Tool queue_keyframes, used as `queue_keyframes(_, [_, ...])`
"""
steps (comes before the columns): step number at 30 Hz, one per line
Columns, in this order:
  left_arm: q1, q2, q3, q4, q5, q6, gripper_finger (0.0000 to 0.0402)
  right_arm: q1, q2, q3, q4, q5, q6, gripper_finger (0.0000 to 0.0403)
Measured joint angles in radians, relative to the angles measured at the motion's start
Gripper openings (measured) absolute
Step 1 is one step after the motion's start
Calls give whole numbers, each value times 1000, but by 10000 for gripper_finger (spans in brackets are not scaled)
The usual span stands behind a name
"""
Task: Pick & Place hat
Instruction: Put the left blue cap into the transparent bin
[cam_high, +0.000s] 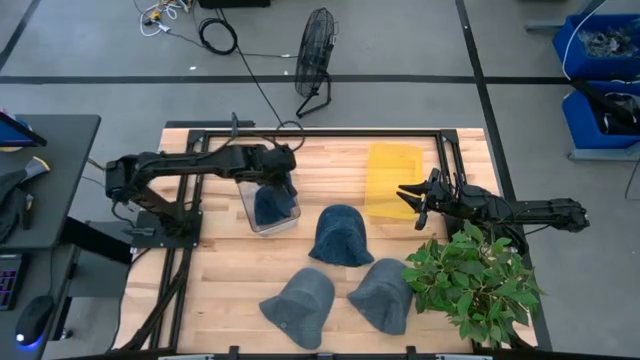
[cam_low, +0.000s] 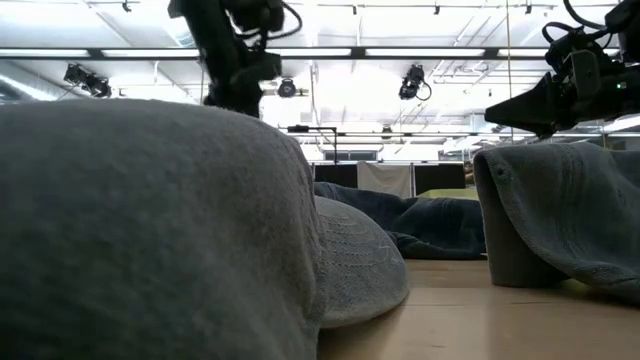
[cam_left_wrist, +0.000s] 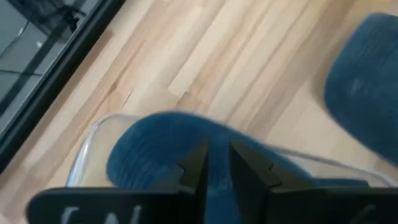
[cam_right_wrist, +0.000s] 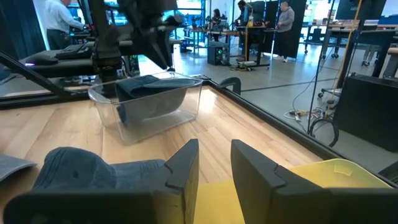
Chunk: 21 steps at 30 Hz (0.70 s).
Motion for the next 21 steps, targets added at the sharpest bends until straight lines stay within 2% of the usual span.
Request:
queue_keyframes(6, [-4,54,0,88,4,122,7,0,0,0,0,0,0,100])
queue_keyframes(14, [7,101,1,28,36,142,4,0,0,0,0,0,0,100])
queue_keyframes(21, [5,90,1,-9,24,90,4,0,0,0,0,0,0,100])
